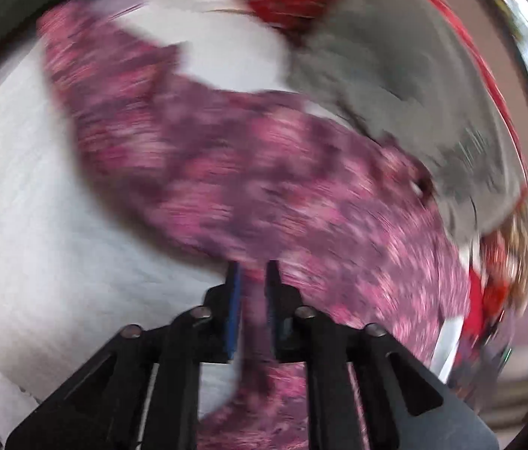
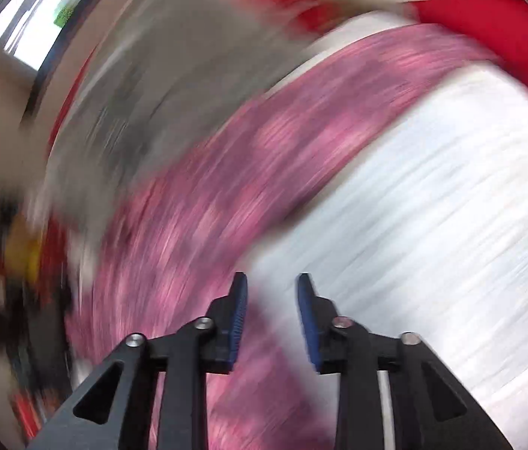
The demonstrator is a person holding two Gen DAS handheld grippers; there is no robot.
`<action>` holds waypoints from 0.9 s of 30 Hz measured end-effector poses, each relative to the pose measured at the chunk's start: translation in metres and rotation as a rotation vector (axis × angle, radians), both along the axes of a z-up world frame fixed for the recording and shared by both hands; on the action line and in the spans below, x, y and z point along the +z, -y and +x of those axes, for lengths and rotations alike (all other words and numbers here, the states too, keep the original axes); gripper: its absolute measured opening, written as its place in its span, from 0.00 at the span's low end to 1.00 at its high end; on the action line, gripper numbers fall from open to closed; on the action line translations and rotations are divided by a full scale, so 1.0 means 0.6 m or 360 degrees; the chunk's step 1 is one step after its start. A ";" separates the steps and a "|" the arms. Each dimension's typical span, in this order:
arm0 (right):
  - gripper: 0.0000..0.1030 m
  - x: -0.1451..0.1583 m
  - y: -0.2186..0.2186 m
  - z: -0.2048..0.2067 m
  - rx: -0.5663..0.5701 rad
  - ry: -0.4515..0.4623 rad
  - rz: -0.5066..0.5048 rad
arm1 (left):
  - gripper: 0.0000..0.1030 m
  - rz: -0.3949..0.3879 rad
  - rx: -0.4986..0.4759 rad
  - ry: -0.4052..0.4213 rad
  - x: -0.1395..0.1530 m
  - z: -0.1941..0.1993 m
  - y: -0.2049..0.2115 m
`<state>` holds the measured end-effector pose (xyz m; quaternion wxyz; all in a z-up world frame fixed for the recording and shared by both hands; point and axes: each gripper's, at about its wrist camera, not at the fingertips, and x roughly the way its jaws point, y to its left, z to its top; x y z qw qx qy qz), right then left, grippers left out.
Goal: Fold small clothes
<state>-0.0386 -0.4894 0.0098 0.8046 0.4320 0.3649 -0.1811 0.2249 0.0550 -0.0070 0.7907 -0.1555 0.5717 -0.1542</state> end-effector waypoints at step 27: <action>0.08 -0.002 0.361 -0.012 -0.0771 0.0250 -0.0189 | 0.39 0.0049 -0.0122 -0.0031 -0.060 0.025 0.144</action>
